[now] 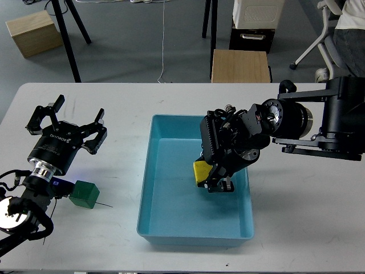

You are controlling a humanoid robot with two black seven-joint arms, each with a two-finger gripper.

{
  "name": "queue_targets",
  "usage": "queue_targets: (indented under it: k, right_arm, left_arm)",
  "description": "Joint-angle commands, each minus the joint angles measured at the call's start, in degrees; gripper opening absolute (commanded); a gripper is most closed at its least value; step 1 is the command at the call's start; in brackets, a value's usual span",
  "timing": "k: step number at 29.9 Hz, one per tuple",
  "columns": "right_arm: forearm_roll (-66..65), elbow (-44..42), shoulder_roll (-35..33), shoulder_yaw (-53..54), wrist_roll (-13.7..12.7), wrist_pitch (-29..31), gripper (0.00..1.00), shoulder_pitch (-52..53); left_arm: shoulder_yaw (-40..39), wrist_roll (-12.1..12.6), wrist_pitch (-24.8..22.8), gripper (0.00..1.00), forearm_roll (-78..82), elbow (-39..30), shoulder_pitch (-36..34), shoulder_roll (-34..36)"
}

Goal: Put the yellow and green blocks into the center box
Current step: 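Release the yellow cube into the tray and withdraw the right gripper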

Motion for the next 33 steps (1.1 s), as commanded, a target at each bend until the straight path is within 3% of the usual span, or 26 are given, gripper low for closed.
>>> queue_targets:
  k: [1,3,4,8,9,10,18,23,27,33]
  right_arm:
    - [0.0,-1.6,2.4,0.0,0.0,-0.1,0.13,-1.7]
    - [0.0,-1.7,2.8,0.0,0.0,-0.1,0.18,-2.4]
    - [0.0,-1.8,3.0,0.0,0.0,-0.1,0.27,-2.6]
    - [0.0,-2.7,2.9,0.1,0.0,0.1,0.80,-3.8]
    - [0.0,-3.0,2.6,0.1,0.0,0.1,0.91,-4.1]
    - [0.0,-3.0,2.4,0.1,0.0,0.1,0.95,-4.2]
    - [5.5,-3.1,-2.0,4.7,0.0,-0.7,0.98,-4.1]
    - [8.8,-3.8,-8.0,19.3,0.0,-1.4,0.98,-7.5]
    - [9.7,-3.8,-8.9,33.2,0.0,-3.2,0.98,-13.1]
    - [12.6,-3.7,-5.9,48.3,0.0,-3.2,0.98,-19.6]
  left_arm:
    - [-0.2,0.0,0.0,1.00,0.0,0.0,0.0,0.0]
    - [-0.2,0.0,0.0,1.00,0.0,0.0,0.0,0.0]
    - [-0.2,0.0,0.0,1.00,0.0,0.0,0.0,0.0]
    - [-0.2,0.0,0.0,1.00,0.0,0.0,0.0,-0.1]
    - [-0.2,0.0,0.0,1.00,0.0,0.0,0.0,-0.1]
    - [-0.2,0.0,0.0,1.00,0.0,0.0,0.0,-0.2]
    - [-0.2,0.0,0.0,1.00,0.2,0.0,-0.4,-0.2]
    - [0.1,0.0,0.0,1.00,2.5,0.8,-2.1,0.2]
    - [0.2,0.0,0.0,1.00,13.9,3.8,-4.9,1.4]
    - [0.4,0.0,14.2,1.00,40.9,5.4,-10.8,7.5]
